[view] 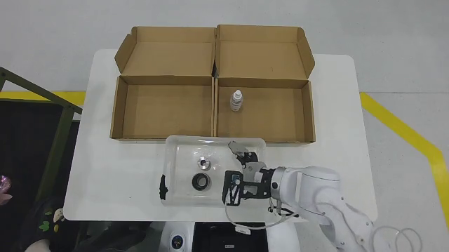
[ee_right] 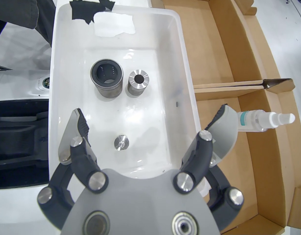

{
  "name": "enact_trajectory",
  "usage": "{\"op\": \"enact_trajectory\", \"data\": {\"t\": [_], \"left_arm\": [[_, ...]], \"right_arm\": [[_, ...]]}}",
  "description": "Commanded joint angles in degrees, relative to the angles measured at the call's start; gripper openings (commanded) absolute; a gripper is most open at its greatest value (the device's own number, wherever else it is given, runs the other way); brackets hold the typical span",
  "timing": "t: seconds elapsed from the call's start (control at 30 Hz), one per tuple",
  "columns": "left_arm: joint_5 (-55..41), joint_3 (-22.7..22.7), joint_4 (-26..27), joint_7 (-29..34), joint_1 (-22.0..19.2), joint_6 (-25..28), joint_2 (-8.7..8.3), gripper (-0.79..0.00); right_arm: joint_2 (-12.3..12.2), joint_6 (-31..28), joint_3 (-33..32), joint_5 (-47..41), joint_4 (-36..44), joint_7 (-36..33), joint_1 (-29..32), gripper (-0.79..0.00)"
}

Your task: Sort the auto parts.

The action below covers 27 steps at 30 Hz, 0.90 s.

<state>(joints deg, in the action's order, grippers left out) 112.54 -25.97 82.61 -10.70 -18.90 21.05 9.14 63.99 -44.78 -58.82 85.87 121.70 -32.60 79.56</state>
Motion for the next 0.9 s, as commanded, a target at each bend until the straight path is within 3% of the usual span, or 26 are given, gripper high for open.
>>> {"op": "enact_trajectory", "data": {"t": [0.0,0.87], "left_arm": [[0.0,0.0,0.0,0.0,0.0,0.0,0.0,0.0],[0.0,0.0,0.0,0.0,0.0,0.0,0.0,0.0]], "right_arm": [[-0.08,0.11,0.21,0.67,0.06,-0.66,0.25,0.0],[0.36,3.98,5.51,5.32,-2.59,-13.62,-2.15,-0.006]]}}
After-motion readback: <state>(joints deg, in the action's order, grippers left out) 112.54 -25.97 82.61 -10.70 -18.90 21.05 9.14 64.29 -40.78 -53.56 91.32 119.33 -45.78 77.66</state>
